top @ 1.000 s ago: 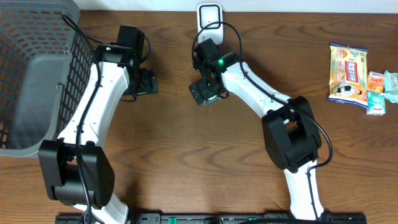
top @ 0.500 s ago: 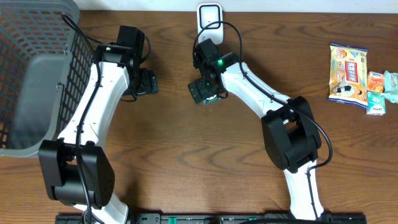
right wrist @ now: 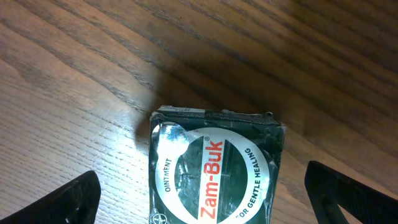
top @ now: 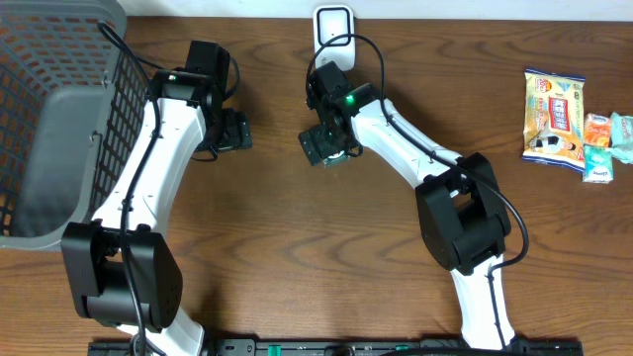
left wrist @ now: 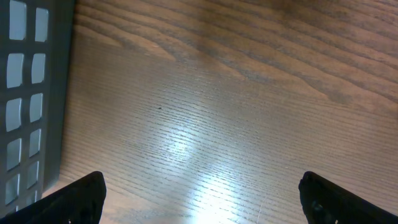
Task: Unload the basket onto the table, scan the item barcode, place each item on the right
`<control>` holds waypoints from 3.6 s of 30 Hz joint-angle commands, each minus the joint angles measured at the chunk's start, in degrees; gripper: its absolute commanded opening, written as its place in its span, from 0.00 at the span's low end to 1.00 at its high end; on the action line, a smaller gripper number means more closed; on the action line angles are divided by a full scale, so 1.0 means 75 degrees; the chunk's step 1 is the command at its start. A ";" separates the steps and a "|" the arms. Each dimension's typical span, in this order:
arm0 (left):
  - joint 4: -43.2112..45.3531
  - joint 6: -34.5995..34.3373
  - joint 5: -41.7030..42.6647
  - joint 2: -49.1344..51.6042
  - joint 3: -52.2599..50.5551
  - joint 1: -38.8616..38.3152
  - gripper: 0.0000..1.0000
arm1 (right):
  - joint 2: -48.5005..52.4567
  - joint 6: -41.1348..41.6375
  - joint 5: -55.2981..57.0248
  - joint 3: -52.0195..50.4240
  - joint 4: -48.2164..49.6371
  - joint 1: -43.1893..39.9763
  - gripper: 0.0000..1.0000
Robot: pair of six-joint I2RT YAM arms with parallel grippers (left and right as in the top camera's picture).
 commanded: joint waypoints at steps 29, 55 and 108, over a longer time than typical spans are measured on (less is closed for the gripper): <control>-0.0035 0.0067 -0.0096 -0.0012 -0.0015 0.0009 0.98 | 0.0117 -0.0583 0.0242 -0.0731 0.0210 0.0038 0.91; -0.0035 0.0070 -0.0096 -0.0012 -0.0015 0.0009 0.98 | 0.0117 -0.0364 0.0154 -0.0731 0.0312 0.0003 0.71; -0.0035 0.0067 -0.0093 -0.0012 -0.0015 0.0009 0.98 | -0.0224 0.0262 -0.1961 -0.0726 0.0140 -0.0726 0.59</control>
